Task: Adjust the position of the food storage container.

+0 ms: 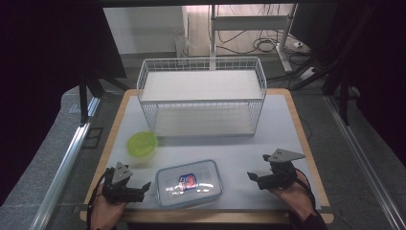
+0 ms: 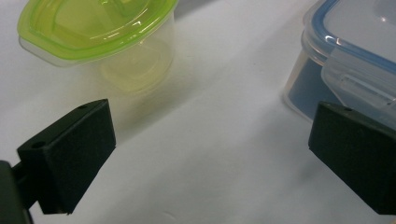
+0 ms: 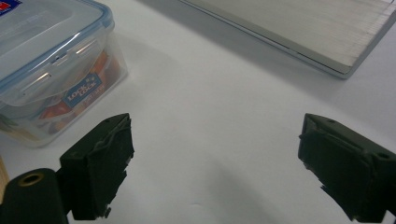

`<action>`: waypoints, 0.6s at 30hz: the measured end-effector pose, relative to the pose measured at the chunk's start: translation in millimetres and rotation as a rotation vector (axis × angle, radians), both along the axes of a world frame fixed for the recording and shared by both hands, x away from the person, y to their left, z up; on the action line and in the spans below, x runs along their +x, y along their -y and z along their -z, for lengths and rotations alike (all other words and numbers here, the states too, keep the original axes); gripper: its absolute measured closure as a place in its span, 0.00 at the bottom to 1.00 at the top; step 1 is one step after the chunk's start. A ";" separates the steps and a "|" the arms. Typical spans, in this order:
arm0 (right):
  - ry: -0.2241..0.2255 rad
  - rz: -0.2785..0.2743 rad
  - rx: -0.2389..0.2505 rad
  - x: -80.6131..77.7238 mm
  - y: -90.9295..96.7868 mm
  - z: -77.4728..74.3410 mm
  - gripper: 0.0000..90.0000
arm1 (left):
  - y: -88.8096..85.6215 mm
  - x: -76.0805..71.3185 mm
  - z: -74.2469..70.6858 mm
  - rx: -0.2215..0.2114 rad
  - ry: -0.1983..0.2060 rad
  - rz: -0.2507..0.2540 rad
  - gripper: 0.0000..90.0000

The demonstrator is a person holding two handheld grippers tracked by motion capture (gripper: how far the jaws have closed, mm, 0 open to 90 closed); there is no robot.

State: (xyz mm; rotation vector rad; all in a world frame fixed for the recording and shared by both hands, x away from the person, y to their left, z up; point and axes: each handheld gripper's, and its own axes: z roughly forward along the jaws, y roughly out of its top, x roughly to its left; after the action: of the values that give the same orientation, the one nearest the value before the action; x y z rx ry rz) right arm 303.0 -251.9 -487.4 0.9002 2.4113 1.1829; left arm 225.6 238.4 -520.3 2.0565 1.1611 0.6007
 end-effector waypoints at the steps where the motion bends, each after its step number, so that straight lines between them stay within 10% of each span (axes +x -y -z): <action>1: -0.003 -0.004 -0.001 0.1 0.1 0.0 0.13 | 0.0 0.0 -0.1 -0.002 0.003 -0.002 0.01; 18: 0.014 0.005 0.020 -1.8 -1.3 -3.2 0.18 | -1.8 -1.1 -3.4 -0.011 -0.028 0.012 0.10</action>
State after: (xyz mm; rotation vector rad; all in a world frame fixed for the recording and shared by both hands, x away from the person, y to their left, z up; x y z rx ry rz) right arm 301.2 -250.6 -484.2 0.9011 2.3891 1.2090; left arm 224.5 240.2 -516.9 2.0676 1.1642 0.5603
